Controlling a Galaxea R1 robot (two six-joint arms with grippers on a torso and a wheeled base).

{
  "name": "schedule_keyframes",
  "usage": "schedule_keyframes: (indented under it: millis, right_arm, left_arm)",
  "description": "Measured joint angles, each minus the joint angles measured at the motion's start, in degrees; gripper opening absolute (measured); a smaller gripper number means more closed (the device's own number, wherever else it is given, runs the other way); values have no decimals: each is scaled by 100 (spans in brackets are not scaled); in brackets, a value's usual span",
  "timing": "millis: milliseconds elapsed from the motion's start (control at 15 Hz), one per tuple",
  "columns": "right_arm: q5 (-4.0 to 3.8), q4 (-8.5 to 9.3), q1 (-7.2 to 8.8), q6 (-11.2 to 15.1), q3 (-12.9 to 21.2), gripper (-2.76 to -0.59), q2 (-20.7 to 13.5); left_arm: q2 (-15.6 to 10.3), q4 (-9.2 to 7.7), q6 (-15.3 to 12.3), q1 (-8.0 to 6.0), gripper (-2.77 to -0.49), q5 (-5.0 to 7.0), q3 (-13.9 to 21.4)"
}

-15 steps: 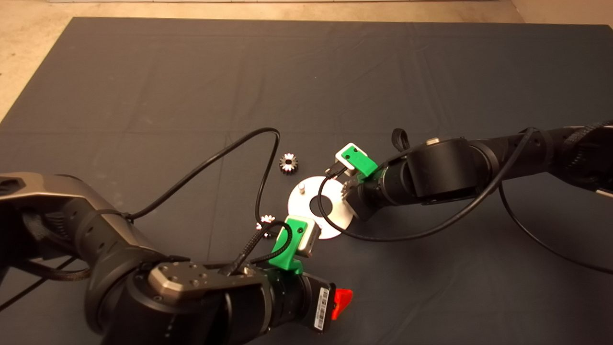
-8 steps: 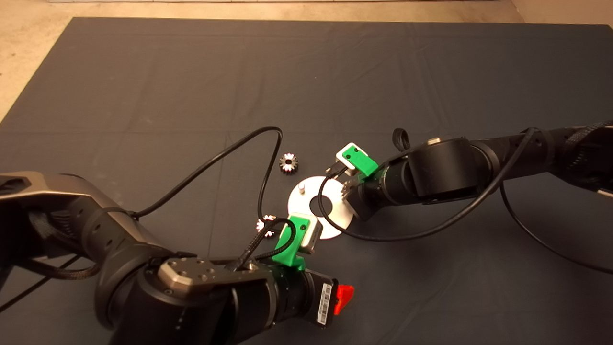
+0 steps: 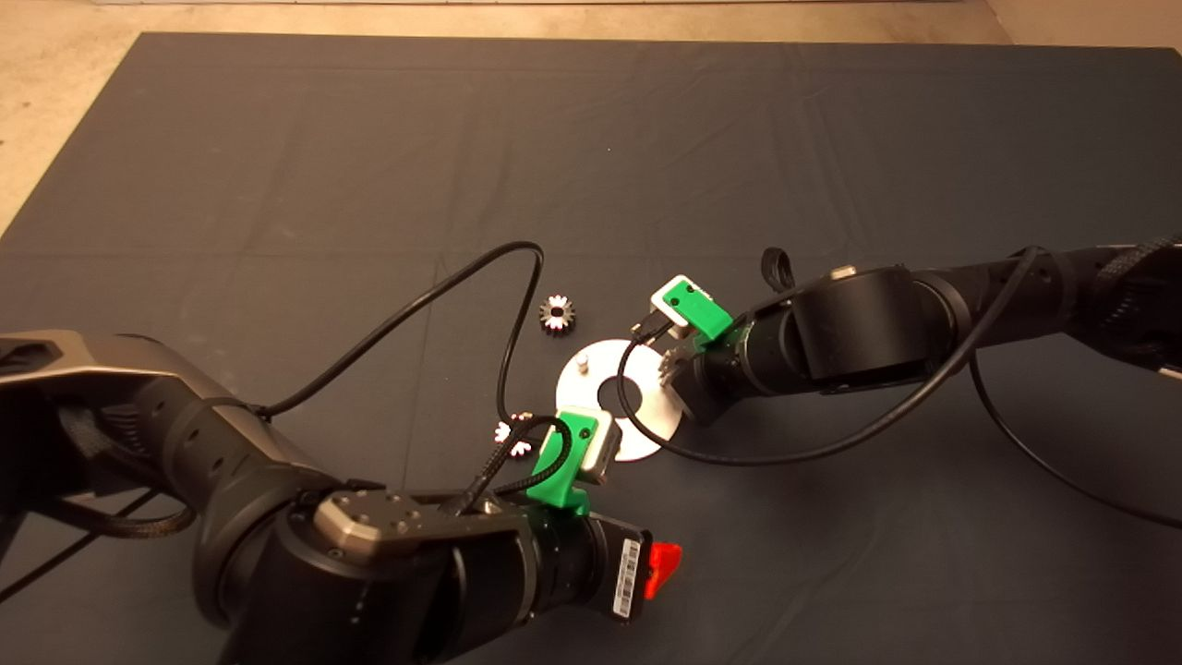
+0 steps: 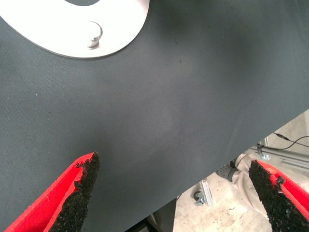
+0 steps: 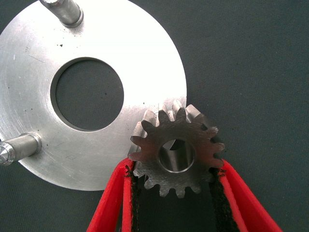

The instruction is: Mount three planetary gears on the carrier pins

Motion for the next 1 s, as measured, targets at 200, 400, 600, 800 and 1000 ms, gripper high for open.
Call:
schedule_keyframes:
  millis: [200,400,600,800,1000]
  right_arm:
    - [5,-12,-5,0,50,-257,-33]
    - [0,-11,-26,0,147,-257,-129]
    - [-35,-9,-35,1,223,-257,-229]
    - [-46,-9,-33,2,232,-257,-235]
    - [-48,-9,30,7,232,-257,-233]
  left_arm:
    - [0,2,0,0,-104,2,0]
    - [-2,2,0,0,-104,2,-2]
    - [-2,2,0,0,-104,0,-2]
    - [0,2,1,0,-104,0,-2]
    - [0,30,0,0,-104,2,-13]
